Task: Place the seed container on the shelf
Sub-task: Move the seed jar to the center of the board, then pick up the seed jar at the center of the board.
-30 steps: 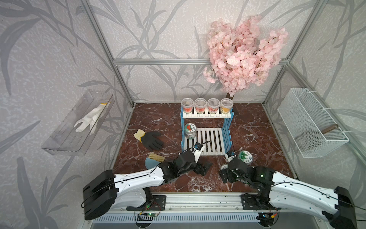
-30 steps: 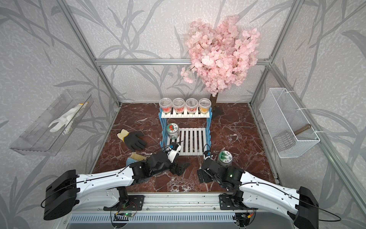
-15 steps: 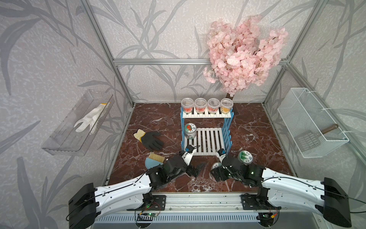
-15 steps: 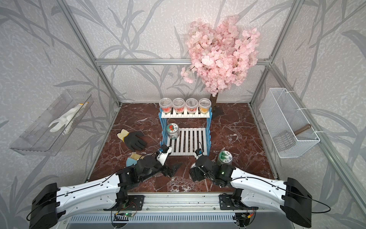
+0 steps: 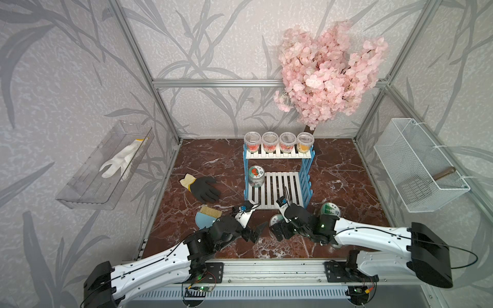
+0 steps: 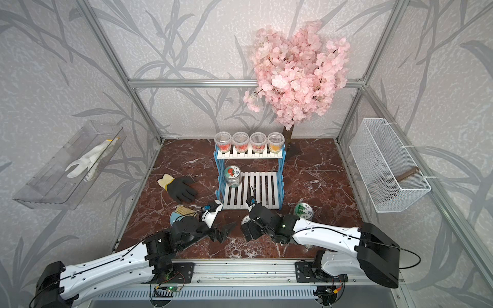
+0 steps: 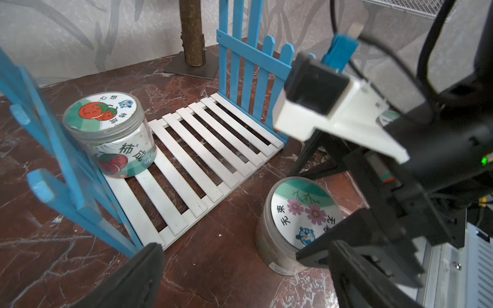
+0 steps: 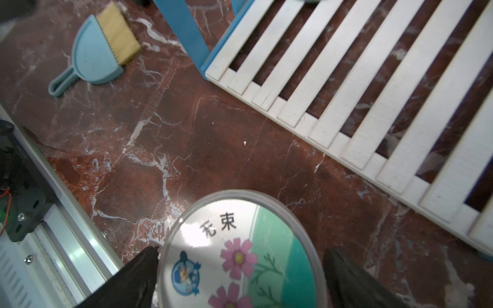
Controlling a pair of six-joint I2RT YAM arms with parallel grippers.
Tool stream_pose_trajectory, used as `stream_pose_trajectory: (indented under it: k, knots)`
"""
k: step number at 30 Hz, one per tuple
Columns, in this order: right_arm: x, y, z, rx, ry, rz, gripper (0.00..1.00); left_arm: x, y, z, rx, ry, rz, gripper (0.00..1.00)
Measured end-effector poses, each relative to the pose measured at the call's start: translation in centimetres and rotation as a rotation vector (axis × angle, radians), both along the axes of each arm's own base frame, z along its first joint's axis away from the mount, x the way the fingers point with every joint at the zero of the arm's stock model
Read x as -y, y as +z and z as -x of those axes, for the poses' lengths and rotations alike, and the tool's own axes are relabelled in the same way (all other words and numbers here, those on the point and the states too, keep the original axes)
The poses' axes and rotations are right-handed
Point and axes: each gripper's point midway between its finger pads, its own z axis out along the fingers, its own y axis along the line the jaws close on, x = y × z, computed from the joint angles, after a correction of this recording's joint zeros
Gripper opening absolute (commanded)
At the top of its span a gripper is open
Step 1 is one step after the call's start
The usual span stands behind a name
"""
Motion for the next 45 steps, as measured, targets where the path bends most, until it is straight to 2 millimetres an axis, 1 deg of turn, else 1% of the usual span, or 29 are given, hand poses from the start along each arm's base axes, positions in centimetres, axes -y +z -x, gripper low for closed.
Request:
stream_pose_trajectory:
  k: [4, 7, 10, 14, 18, 24, 29, 33, 38, 40, 45]
  knots:
    - [3.0, 2.7, 0.4, 0.092, -0.051, -0.097, 0.99, 1.1, -1.1, 0.6, 0.038, -0.101, -0.077, 1.00]
    - [5.7, 3.6, 0.3, 0.120, -0.145, -0.135, 0.99, 2.2, -2.3, 0.8, 0.057, -0.163, -0.125, 1.00]
    - [7.8, 3.4, 0.2, 0.111, -0.224, -0.140, 0.99, 3.4, -3.9, 0.7, 0.049, -0.213, -0.181, 1.00]
    - [9.4, 2.1, 0.4, 0.078, -0.273, -0.124, 0.99, 5.3, -4.9, 0.3, 0.042, -0.260, -0.213, 1.00]
    - [9.9, 0.7, 0.8, 0.041, -0.276, -0.085, 0.99, 6.6, -4.7, 0.0, 0.051, -0.284, -0.196, 1.00]
    - [9.6, -0.6, 1.1, 0.005, -0.263, -0.047, 0.99, 8.2, -5.1, 0.3, 0.020, -0.333, -0.188, 1.00]
    - [9.3, -1.0, 1.1, -0.003, -0.257, -0.043, 0.99, 8.6, -5.2, 0.5, 0.002, -0.355, -0.190, 1.00]
    - [9.1, -1.0, 0.9, 0.001, -0.256, -0.056, 0.99, 8.8, -6.0, 0.6, -0.024, -0.364, -0.213, 1.00]
    - [9.1, -1.5, 1.1, -0.004, -0.252, -0.057, 0.99, 9.2, -6.9, 0.5, -0.052, -0.367, -0.234, 1.00]
    - [9.2, -1.7, 1.1, -0.004, -0.252, -0.057, 0.99, 9.2, -7.2, 0.5, -0.059, -0.368, -0.240, 0.98]
    - [9.2, -1.3, 1.1, 0.003, -0.252, -0.072, 0.99, 9.5, -7.1, 0.3, -0.071, -0.364, -0.240, 0.87]
